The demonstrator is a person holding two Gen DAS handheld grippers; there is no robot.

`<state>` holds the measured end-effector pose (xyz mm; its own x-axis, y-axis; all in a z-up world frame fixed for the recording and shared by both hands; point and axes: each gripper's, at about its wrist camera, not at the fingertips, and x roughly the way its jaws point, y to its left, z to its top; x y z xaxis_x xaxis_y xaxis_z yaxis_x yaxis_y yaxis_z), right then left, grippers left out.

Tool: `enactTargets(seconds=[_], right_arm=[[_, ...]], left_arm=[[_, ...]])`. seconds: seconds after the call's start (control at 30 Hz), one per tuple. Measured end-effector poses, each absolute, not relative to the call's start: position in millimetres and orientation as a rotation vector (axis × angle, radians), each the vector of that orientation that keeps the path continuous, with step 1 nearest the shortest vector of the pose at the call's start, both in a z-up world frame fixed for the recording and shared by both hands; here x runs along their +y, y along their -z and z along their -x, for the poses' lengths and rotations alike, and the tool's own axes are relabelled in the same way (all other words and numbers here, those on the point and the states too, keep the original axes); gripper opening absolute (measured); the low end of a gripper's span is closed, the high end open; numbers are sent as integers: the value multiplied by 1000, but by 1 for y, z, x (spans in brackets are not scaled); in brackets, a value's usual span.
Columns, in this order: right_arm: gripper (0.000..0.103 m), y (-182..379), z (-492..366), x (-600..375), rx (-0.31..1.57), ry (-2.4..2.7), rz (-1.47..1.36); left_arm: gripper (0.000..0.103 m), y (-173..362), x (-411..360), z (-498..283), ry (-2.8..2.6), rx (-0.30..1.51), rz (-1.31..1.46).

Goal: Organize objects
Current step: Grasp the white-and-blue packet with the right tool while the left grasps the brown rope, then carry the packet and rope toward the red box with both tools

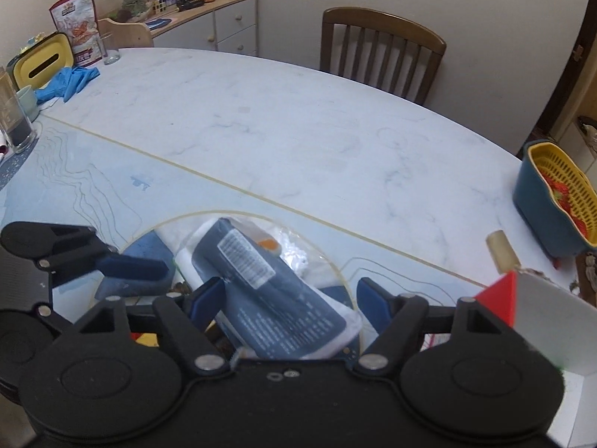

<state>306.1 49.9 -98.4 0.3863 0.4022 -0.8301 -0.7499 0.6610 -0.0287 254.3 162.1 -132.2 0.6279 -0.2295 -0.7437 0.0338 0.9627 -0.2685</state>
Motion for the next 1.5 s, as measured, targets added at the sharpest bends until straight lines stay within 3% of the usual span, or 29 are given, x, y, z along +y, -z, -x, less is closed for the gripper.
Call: enactTargets(seconds=[0.47, 0.6, 0.67, 0.83, 1.5], right_arm=[[31, 98, -304, 38, 920, -783, 388], [11, 95, -300, 31, 918, -759, 349], [9, 94, -298, 27, 921, -737, 331], [7, 87, -289, 13, 908, -710, 281], [7, 27, -240, -87, 845, -595, 48]], left_arm=[[36, 135, 172, -261, 164, 917, 323], [21, 131, 175, -262, 160, 916, 347], [15, 130, 175, -263, 157, 919, 347], [10, 120, 170, -260, 171, 903, 347], [9, 59, 134, -237, 260, 857, 348]])
